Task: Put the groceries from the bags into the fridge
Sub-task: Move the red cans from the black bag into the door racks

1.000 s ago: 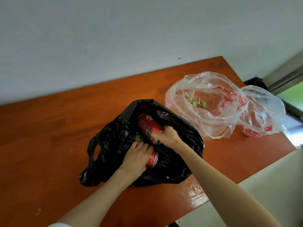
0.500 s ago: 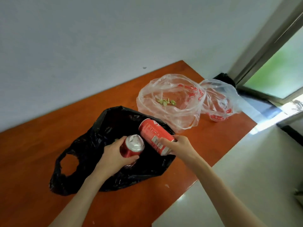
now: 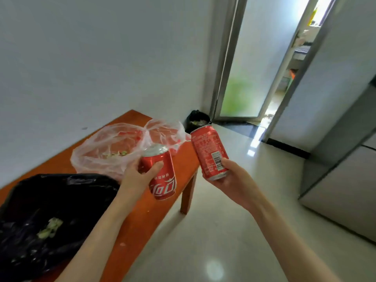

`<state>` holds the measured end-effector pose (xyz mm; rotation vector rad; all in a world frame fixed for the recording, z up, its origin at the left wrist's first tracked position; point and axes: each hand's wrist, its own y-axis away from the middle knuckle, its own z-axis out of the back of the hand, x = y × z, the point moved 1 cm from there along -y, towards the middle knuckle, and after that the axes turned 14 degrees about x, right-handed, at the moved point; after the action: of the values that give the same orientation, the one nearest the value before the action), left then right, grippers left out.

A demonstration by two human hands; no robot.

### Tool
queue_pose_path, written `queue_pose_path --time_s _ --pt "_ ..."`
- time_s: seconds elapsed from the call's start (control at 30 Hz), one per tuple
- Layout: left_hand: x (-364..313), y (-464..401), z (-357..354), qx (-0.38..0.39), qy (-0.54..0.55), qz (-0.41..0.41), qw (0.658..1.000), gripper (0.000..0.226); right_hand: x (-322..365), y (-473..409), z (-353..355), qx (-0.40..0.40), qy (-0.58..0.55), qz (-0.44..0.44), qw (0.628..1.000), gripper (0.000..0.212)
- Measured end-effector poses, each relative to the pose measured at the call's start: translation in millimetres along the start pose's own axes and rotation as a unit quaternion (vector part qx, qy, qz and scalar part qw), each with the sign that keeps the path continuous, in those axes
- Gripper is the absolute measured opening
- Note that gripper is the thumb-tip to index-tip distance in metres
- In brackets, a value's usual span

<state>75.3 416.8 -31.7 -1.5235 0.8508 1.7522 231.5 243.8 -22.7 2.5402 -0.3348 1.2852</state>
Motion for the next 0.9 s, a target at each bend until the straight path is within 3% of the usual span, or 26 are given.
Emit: queue_pose_path --time_s 0.1,0.23,0.43,0.6,0.7,0.9 --pt "-29.1 -14.4 -82.5 0.042 0.034 -0.025 0.998 0.037 41.5 65.5 42.5 -0.005 -0.022 0.068 0.997 0.096" --pt "-63.1 -29.2 -192.5 0.13 0.071 -0.025 0.989 0.04 86.1 139.4 93.1 -0.057 -0.008 0.117 0.991 0.099" --pt "-115.9 -55.0 -330.1 0.255 0.052 -0.074 0.963 0.01 149.5 208.0 163.7 -0.168 0.012 0.211 0.963 0.091" --pt "-158.3 -92.4 -431.7 0.31 0.05 -0.112 0.943 0.009 222.3 256.2 224.2 -0.218 0.066 0.268 0.936 0.098" --pt "-184.0 -120.9 -493.7 0.327 0.055 -0.14 0.933 0.027 276.0 277.9 258.6 -0.221 0.123 0.284 0.925 0.09" --pt "-249.1 -175.9 -601.2 0.341 0.05 -0.197 0.918 0.048 385.4 301.6 322.6 -0.288 0.201 0.276 0.895 0.026"
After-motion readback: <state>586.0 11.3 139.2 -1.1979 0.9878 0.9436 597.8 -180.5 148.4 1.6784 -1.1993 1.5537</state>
